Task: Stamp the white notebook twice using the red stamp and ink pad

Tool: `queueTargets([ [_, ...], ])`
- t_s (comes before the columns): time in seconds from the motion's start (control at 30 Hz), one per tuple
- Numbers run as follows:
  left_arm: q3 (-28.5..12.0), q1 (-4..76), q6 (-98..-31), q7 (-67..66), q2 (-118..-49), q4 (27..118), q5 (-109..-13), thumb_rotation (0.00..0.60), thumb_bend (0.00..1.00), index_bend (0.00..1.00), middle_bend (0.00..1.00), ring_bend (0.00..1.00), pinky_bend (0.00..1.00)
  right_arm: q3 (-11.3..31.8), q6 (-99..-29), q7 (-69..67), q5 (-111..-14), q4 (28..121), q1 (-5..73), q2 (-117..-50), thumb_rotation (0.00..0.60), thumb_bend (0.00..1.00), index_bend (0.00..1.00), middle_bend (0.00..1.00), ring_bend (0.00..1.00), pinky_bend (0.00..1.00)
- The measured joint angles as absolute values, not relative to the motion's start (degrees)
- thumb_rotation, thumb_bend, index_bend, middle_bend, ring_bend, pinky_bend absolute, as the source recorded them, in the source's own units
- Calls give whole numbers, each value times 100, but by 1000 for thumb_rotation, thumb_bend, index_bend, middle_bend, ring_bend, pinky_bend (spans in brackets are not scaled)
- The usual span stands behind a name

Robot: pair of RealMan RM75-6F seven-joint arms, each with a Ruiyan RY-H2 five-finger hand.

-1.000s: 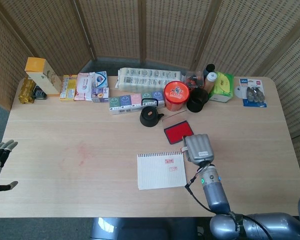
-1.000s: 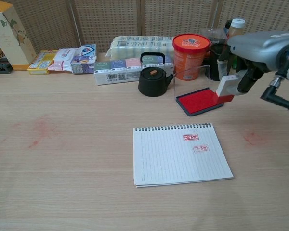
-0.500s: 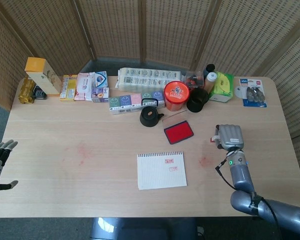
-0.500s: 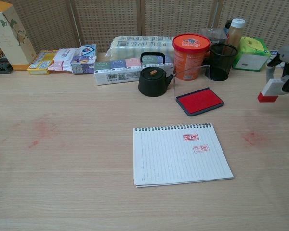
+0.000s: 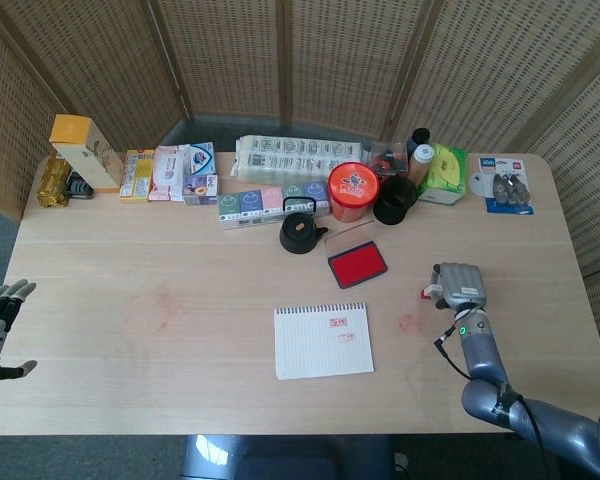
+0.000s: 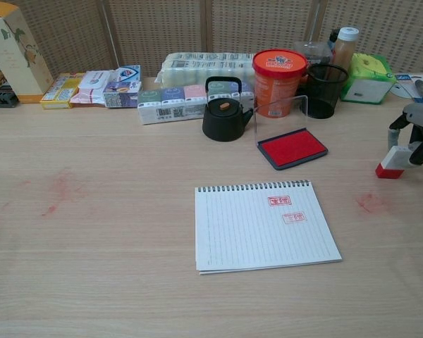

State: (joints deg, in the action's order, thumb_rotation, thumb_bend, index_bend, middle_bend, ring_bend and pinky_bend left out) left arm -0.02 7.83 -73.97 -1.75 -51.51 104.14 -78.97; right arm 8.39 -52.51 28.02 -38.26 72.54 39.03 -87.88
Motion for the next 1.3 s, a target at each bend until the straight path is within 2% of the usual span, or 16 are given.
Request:
queueTargets([
  [0.1, 0, 782, -7401, -170, -5146, 10416, -7904, 600, 0, 0, 0, 0, 3, 850, -5274, 2790, -3867, 7317, 3887, -8779, 600, 296, 372, 964, 1000, 1000],
  [0.2, 6, 784, -7396, -175, -5149, 10416, -7916, 600, 0, 0, 0, 0, 3, 859, -5315, 2787, -3925, 7399, 3870, -8745, 600, 278, 327, 964, 1000, 1000],
  [0.5, 8, 774, -7421, -163, -5139, 10425, -7933, 600, 0, 0, 0, 0, 3, 886, -5427, 2841, -3945, 7691, 3835, -8629, 600, 276, 307, 962, 1000, 1000],
  [0.6, 6, 770, -7432, -127, -5123, 10429, -7944, 600, 0, 0, 0, 0, 3, 897, -5567, 2864, -4039, 8031, 3806, -8473, 600, 276, 303, 949, 1000, 1000],
  [0.7, 7, 762, -7448, -80, -5102, 10434, -7966, 600, 0, 0, 0, 0, 3, 888, -5782, 2904, -4218, 8590, 3745, -8195, 600, 264, 303, 894, 982, 1000],
  [0.77, 8, 755, -7463, -50, -5088, 10435, -7986, 600, 0, 0, 0, 0, 3, 870, -5962, 2919, -4405, 9060, 3679, -7943, 600, 227, 298, 799, 876, 983],
  [0.83, 12, 748, -7482, -21, -5074, 10439, -8015, 600, 0, 0, 0, 0, 3, 840, -6168, 2892, -4696, 9533, 3580, -7663, 600, 168, 280, 598, 611, 877],
  [0.93, 22, 734, -7514, 13, -5054, 10447, -8071, 600, 0, 0, 0, 0, 3, 762, -6440, 2735, -5267, 10005, 3389, -7286, 600, 107, 261, 338, 318, 670],
  [1.03, 36, 717, -7551, 37, -5038, 10456, -8131, 600, 0, 0, 0, 0, 3, 642, -6698, 2460, -5912, 10299, 3158, -6947, 580, 59, 256, 222, 190, 526],
  [1.13, 56, 697, -7592, 48, -5023, 10468, -8202, 600, 0, 0, 0, 0, 3, 488, -6988, 2101, -6566, 10486, 2894, -6668, 541, 17, 255, 173, 144, 459],
  [1.3, 87, 642, -7729, -13, -5003, 10482, -8324, 600, 0, 0, 0, 0, 3, 219, -7676, 1656, -7594, 10560, 2423, -6389, 533, 0, 255, 154, 105, 390],
])
